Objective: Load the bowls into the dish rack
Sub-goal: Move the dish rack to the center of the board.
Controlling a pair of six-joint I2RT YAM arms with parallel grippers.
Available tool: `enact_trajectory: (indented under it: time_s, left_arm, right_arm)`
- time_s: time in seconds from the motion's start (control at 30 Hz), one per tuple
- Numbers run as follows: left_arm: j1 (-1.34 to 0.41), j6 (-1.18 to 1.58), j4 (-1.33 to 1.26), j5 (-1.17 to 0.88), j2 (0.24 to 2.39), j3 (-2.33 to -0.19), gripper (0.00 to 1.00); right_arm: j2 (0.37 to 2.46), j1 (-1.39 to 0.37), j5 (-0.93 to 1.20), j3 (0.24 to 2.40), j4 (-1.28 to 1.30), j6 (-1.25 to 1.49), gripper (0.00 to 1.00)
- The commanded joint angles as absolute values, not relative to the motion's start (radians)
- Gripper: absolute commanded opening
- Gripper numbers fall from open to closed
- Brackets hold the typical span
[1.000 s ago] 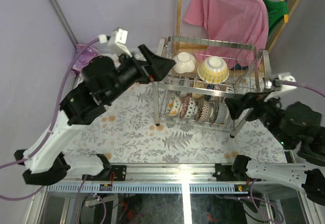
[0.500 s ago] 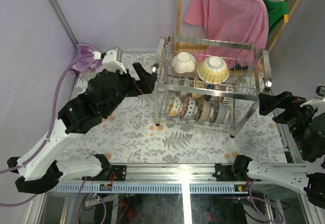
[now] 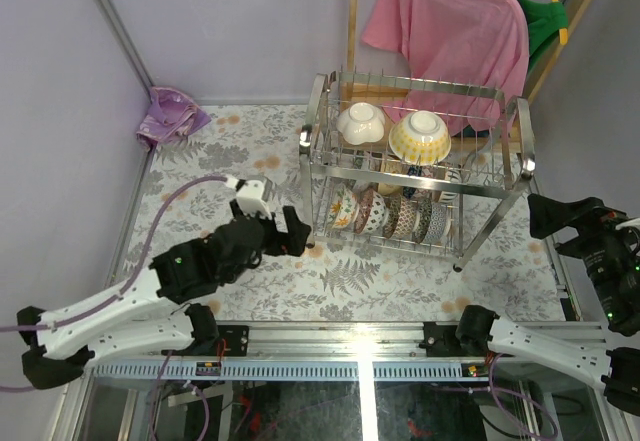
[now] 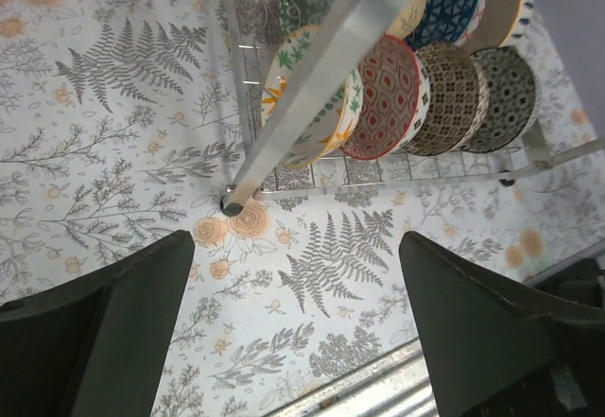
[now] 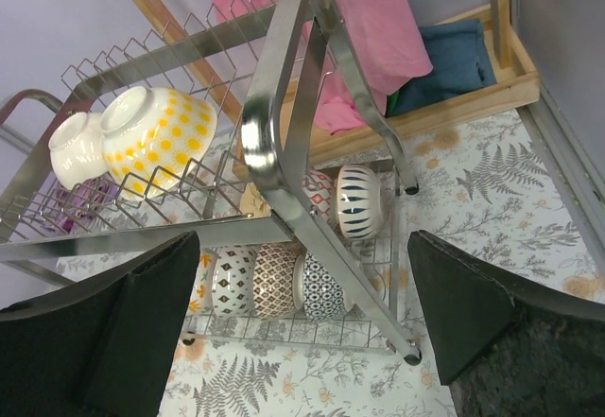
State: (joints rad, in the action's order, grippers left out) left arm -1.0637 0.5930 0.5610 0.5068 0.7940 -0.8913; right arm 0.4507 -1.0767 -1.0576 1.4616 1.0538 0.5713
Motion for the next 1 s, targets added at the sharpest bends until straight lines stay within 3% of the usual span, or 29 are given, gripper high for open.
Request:
enact_trajectory:
  time_s: [0.0,0.27,0.43,0.67,0.73,0.83,0.87,0.97]
  left_arm:
    - [-1.187,0.569,0.270,0.739,0.838,-0.795,0.91]
    - [-1.275,0.542,0.054,1.115,0.982,-0.720,0.87]
    - [-1.223,0.467,-0.200,1.063,1.016,-0.625,0.67]
    - [-1.124,0.378,-0.356,0.930,1.105,-0.608,0.66]
    - [-1.111,0.365,-0.372,0.907,1.124,-0.613,0.51]
    - [-1.107,0.366,-0.369,0.924,1.146,-0.617,0.10]
    - [-1.106,0.371,-0.366,0.938,1.148,-0.615,0.02]
    - [-1.106,0.410,-0.345,0.983,1.130,-0.592,0.00]
  right_arm:
    - [0.455,-1.110,-1.076,1.428,1.003,0.609,1.00]
    - [0.430,-1.131,-1.065,1.417,1.005,0.623,0.99]
    - [0.429,-1.146,-1.050,1.395,0.999,0.627,0.99]
    - [0.434,-1.155,-1.032,1.389,0.995,0.627,1.00]
    - [0.429,-1.155,-1.031,1.381,0.995,0.631,1.00]
    - [0.419,-1.159,-1.033,1.367,0.999,0.638,1.00]
    - [0.418,-1.160,-1.034,1.366,1.002,0.641,1.00]
    - [0.414,-1.165,-1.039,1.356,1.008,0.646,1.00]
